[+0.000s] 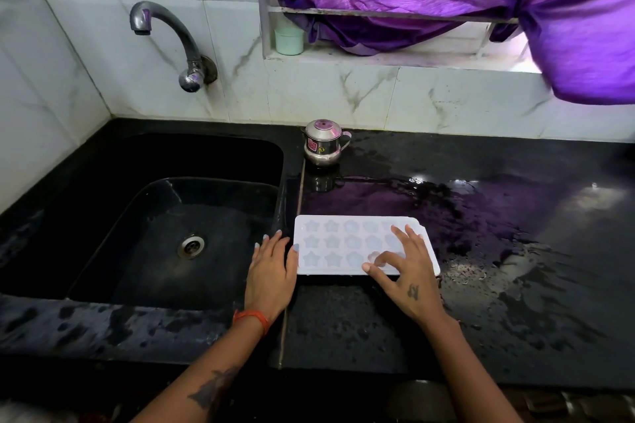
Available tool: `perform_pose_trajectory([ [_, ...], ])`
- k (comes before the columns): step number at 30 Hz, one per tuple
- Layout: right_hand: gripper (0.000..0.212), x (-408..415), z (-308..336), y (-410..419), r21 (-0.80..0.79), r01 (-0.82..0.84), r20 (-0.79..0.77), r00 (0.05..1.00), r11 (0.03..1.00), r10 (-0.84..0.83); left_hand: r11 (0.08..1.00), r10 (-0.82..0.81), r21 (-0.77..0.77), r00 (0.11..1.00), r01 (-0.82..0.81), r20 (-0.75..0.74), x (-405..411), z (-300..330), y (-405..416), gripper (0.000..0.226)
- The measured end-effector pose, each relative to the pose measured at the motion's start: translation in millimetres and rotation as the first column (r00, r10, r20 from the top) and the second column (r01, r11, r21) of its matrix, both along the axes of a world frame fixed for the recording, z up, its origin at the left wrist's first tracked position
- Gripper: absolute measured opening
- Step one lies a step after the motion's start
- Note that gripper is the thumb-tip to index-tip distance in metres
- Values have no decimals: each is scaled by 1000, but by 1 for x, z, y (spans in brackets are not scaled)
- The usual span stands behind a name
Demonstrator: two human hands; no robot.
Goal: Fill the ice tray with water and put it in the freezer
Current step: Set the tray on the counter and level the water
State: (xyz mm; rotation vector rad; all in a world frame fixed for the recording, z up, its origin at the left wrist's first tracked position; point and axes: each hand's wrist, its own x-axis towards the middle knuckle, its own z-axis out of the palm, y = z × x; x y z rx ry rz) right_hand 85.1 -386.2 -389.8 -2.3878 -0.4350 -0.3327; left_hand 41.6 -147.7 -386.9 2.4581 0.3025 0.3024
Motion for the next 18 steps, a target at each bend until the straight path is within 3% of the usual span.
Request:
perform_pose_trajectory([
  [10, 44, -2, -2, -1, -23, 0, 18, 1000, 1000, 0, 1000, -2, -5, 1000, 2, -2, 1, -1, 0, 44],
  [18, 39, -3, 1, -1, 28, 1, -64, 998, 1000, 1, 1000, -2, -6, 1000, 2, 5, 0, -2, 1, 44],
])
